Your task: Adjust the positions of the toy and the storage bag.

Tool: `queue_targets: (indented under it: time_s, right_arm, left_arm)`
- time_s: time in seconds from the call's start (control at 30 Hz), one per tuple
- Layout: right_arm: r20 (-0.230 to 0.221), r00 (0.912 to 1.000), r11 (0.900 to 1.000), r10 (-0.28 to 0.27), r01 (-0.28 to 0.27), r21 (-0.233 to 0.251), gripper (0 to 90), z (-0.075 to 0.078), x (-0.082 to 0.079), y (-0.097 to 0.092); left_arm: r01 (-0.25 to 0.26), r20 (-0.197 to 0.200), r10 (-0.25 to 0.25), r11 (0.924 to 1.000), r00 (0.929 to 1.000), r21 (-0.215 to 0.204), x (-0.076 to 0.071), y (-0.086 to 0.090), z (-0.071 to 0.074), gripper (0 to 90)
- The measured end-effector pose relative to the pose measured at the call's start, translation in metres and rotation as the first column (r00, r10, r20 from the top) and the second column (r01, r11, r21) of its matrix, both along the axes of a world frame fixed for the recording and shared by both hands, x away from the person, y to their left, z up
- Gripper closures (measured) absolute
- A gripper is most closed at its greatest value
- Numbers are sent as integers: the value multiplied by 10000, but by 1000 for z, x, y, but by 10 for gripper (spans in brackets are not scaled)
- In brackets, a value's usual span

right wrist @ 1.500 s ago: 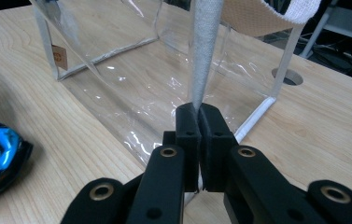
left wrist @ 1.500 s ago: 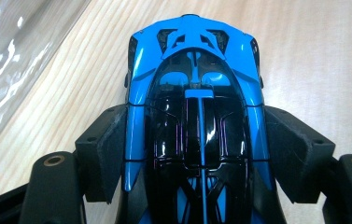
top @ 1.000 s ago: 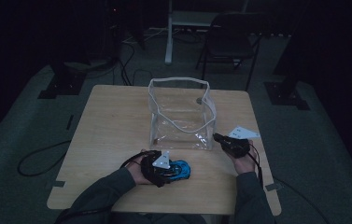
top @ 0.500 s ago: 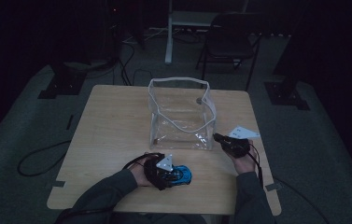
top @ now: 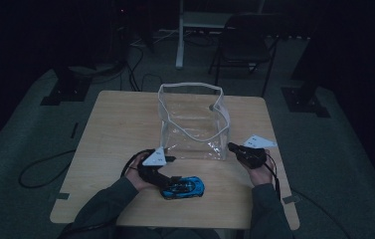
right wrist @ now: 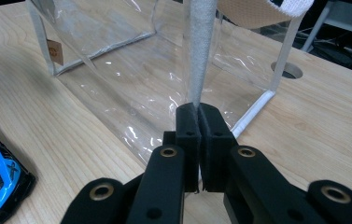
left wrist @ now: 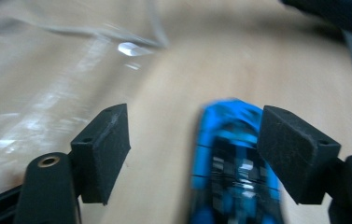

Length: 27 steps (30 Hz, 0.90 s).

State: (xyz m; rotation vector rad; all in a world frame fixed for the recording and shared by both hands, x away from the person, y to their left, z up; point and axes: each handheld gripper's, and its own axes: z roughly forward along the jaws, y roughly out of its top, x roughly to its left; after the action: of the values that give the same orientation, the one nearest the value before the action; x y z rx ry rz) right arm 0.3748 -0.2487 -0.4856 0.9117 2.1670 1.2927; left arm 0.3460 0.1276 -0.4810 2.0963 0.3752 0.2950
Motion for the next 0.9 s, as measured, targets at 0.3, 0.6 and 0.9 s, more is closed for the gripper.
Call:
queue_targets:
  time_s: [0.3,0.6,0.9]
  right_arm:
    - [-37,10000,9999,-57,58,119,878,-1,1,0]
    - [-46,10000,9998,-75,76,210,879,-2,1,0]
    - [-31,10000,9997,9,-9,236,878,-2,-2,2]
  left_arm:
    - [-3460,-170,3492,9192,9369,-1881,31,33,1,351]
    - [-3756,-59,3768,9219,9263,-946,41,17,-5,782]
    - [-3800,-80,3808,9209,9246,-868,33,23,-3,875]
